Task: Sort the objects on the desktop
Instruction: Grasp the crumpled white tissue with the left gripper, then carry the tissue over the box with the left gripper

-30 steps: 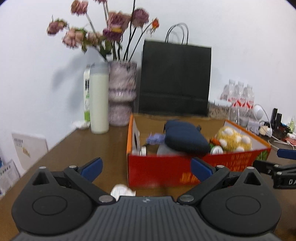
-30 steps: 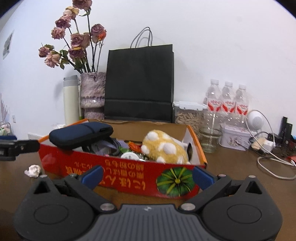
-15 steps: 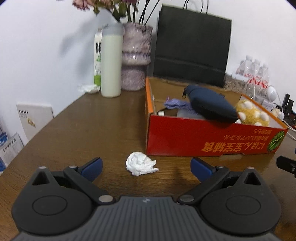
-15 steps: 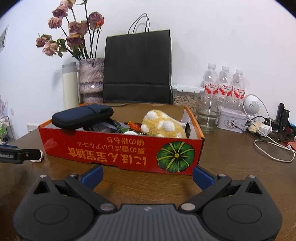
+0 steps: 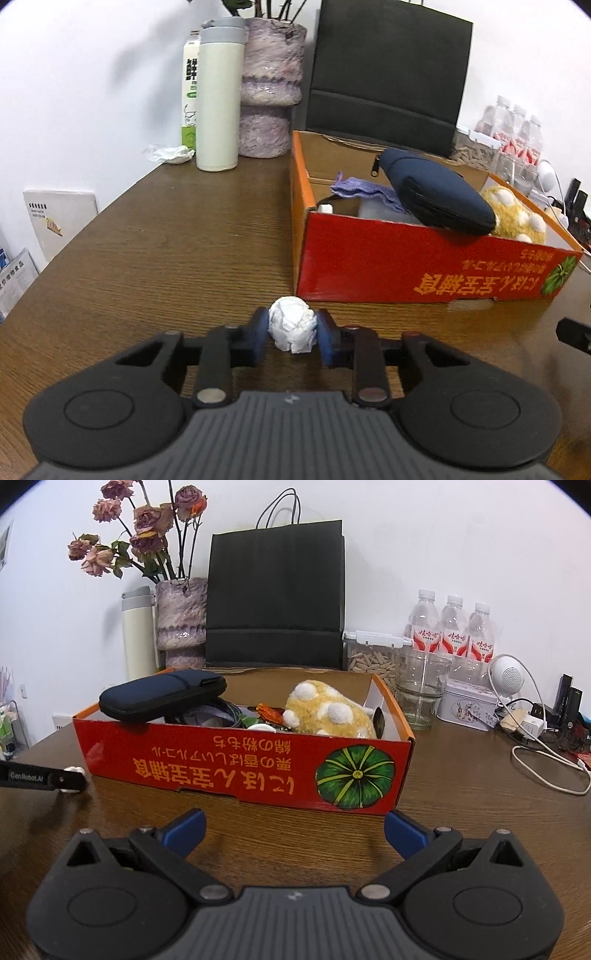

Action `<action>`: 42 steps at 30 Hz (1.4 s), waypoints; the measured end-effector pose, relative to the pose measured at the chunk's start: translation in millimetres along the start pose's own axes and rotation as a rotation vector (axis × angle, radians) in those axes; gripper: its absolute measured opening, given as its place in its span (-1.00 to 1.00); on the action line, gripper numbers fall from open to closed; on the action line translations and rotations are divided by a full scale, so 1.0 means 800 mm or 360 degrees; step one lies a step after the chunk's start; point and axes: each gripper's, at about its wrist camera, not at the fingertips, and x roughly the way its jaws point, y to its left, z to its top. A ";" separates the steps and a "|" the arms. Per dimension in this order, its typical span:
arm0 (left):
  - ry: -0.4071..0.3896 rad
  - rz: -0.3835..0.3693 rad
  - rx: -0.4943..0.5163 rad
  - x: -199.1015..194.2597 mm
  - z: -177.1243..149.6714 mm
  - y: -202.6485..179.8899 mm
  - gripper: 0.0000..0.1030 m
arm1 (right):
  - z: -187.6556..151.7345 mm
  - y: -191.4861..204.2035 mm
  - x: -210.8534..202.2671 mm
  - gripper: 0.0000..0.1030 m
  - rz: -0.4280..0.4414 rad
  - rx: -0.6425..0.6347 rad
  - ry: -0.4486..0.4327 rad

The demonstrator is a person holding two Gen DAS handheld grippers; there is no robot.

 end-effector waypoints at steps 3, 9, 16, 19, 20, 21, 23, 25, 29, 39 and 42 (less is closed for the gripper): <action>-0.0012 0.0000 0.0014 -0.002 -0.001 -0.003 -0.48 | 0.000 0.001 0.000 1.00 0.0001 0.0000 0.0004; -0.0112 -0.0023 0.0029 -0.023 0.001 -0.009 -0.50 | -0.001 0.001 0.001 1.00 0.0004 -0.0005 0.0007; -0.0314 -0.0113 0.0037 -0.066 0.013 -0.025 -0.50 | 0.000 0.001 0.001 1.00 0.0007 -0.0011 0.0002; -0.0396 -0.0166 0.0053 -0.082 0.023 -0.039 -0.50 | 0.008 0.001 0.003 1.00 0.0033 -0.0018 -0.0016; -0.0424 -0.0184 0.0063 -0.087 0.028 -0.045 -0.50 | 0.012 0.001 0.003 1.00 0.0038 -0.0010 -0.0036; -0.0447 -0.0206 0.0077 -0.089 0.033 -0.051 -0.50 | 0.017 0.000 0.003 1.00 0.0041 0.0001 -0.0055; -0.0481 -0.0248 0.0110 -0.089 0.043 -0.067 -0.50 | 0.028 -0.001 0.003 1.00 0.0051 0.0031 -0.0100; -0.0502 -0.0285 0.0136 -0.084 0.054 -0.081 -0.50 | 0.041 -0.003 0.005 1.00 0.0055 0.0044 -0.0139; -0.0524 -0.0336 0.0152 -0.062 0.072 -0.106 -0.50 | 0.061 -0.012 0.012 1.00 0.0043 0.0058 -0.0199; -0.0520 -0.0371 0.0209 0.006 0.101 -0.145 -0.50 | 0.091 -0.042 0.062 1.00 0.0025 0.0045 -0.0233; -0.0516 -0.0375 0.0272 0.023 0.102 -0.156 -0.50 | 0.092 -0.045 0.074 1.00 0.0019 0.0025 -0.0237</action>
